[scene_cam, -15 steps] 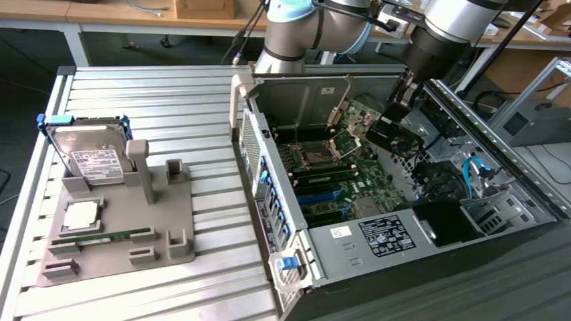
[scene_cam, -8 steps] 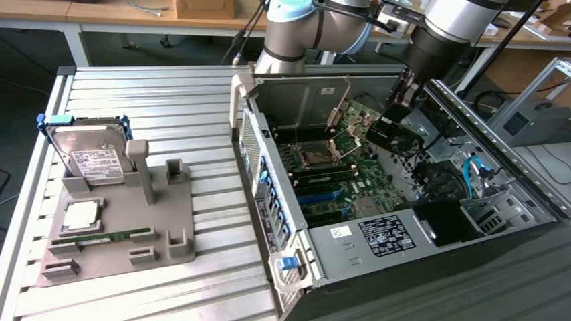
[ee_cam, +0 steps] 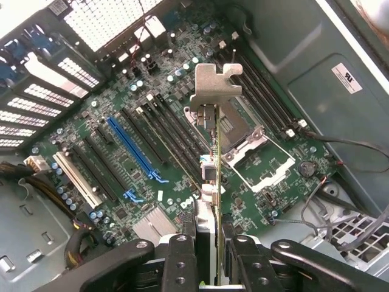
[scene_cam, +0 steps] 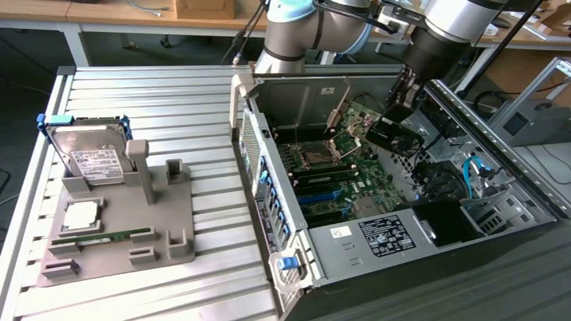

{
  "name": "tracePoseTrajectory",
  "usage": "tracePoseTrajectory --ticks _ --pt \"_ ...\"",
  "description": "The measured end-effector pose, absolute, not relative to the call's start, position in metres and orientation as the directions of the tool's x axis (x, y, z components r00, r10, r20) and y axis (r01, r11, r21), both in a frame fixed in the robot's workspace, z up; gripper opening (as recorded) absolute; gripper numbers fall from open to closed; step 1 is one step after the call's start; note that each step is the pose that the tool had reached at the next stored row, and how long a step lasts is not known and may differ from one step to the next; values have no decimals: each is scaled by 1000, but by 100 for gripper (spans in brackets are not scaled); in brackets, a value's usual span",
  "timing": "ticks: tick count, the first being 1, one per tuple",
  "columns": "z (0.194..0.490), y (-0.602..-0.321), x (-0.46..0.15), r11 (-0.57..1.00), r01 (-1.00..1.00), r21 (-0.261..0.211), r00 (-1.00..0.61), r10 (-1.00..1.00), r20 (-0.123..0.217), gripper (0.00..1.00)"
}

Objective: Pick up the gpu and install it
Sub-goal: 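Insert the gpu into the slot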

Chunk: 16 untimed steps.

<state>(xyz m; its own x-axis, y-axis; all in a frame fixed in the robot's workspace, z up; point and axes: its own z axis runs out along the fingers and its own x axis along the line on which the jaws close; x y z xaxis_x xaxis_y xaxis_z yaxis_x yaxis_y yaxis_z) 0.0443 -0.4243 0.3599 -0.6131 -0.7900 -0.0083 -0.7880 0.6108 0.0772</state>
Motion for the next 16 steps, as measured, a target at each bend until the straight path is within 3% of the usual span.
tracePoseTrajectory --ticks 16 --pt "360 -424 44 544 -836 77 -546 -838 -8 27"
